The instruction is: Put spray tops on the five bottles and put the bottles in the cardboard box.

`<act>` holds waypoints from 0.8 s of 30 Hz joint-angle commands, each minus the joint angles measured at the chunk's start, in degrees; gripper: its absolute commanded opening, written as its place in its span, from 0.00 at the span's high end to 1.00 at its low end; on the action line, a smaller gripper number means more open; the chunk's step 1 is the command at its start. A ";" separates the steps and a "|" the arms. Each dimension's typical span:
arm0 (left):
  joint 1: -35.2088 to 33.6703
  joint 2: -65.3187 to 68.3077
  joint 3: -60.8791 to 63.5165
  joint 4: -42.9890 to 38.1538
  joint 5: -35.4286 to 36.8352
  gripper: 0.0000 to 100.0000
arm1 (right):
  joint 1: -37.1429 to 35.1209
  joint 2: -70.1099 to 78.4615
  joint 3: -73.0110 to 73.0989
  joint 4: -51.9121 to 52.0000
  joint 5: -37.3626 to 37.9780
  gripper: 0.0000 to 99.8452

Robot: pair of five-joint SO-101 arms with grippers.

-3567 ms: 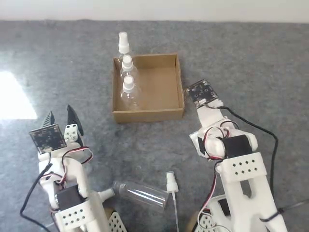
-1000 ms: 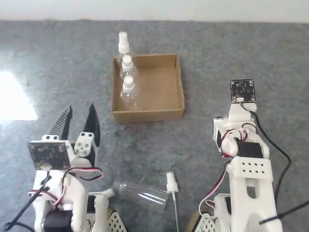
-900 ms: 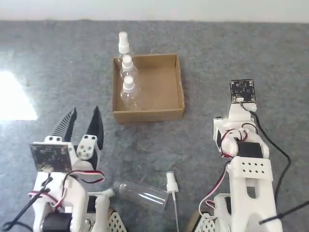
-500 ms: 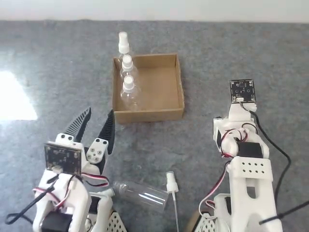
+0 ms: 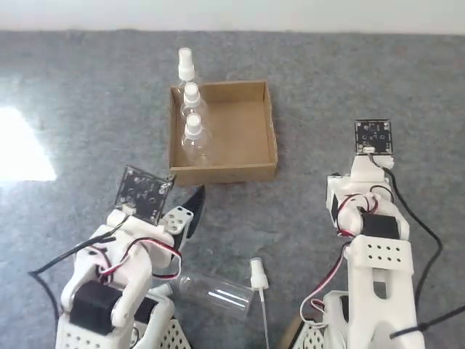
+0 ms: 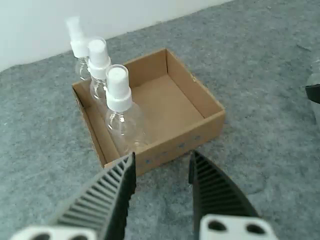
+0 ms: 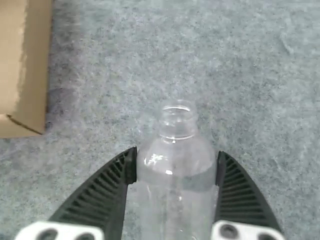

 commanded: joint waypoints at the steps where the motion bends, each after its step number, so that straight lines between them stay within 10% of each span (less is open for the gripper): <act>1: 1.14 3.52 -3.30 0.53 0.09 0.80 | 0.66 -1.71 0.09 -3.38 -0.62 0.83; 24: 11.43 22.07 -4.88 2.55 1.76 0.76 | 0.75 -1.71 0.09 -3.74 -0.62 0.83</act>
